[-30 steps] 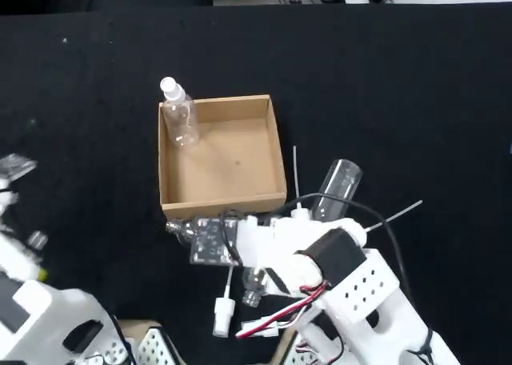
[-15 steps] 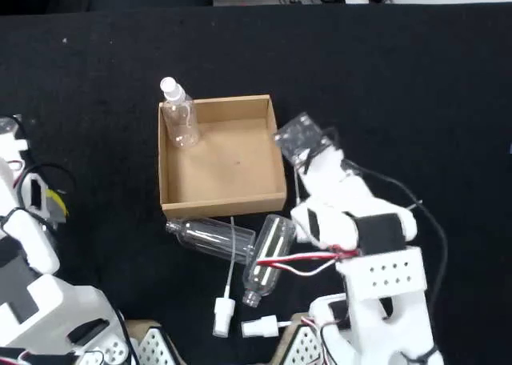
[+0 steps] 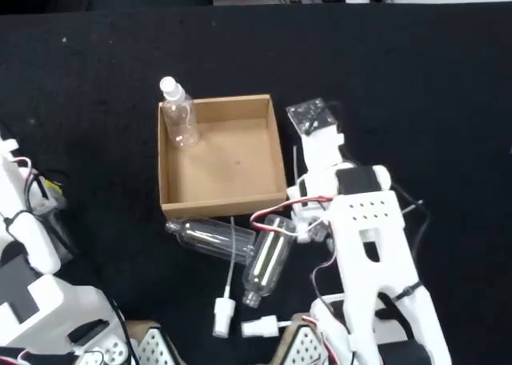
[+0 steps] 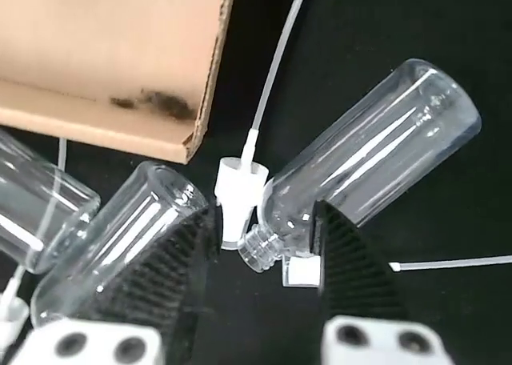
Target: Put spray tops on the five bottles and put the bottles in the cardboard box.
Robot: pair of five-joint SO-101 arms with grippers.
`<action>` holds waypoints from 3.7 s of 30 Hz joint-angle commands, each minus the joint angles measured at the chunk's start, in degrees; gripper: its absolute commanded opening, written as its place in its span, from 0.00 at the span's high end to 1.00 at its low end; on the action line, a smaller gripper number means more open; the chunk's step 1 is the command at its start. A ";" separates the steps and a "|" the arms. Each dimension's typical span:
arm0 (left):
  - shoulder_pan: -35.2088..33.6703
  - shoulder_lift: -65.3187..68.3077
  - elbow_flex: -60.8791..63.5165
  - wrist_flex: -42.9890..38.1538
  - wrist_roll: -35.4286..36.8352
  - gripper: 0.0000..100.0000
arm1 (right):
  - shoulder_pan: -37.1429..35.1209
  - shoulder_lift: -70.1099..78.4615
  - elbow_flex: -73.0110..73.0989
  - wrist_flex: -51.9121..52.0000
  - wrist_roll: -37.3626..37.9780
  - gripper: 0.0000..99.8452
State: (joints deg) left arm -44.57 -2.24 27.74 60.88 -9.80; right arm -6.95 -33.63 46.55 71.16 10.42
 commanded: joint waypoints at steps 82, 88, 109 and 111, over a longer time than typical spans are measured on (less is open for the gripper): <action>12.79 -24.44 15.08 -6.51 16.35 0.94 | 26.46 -0.04 -7.87 21.19 60.22 0.83; 12.53 -24.44 15.25 -6.51 16.35 0.94 | 35.87 1.45 -3.74 22.68 82.20 0.83; 12.79 -24.26 15.25 -6.51 16.26 0.94 | 37.80 2.77 17.80 -3.52 88.00 0.77; 12.79 -24.26 15.34 -6.51 16.26 0.94 | 38.95 2.77 18.68 -7.56 86.42 0.77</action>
State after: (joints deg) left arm -32.26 -24.13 44.00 55.25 6.20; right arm 28.48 -31.16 64.31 70.99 99.30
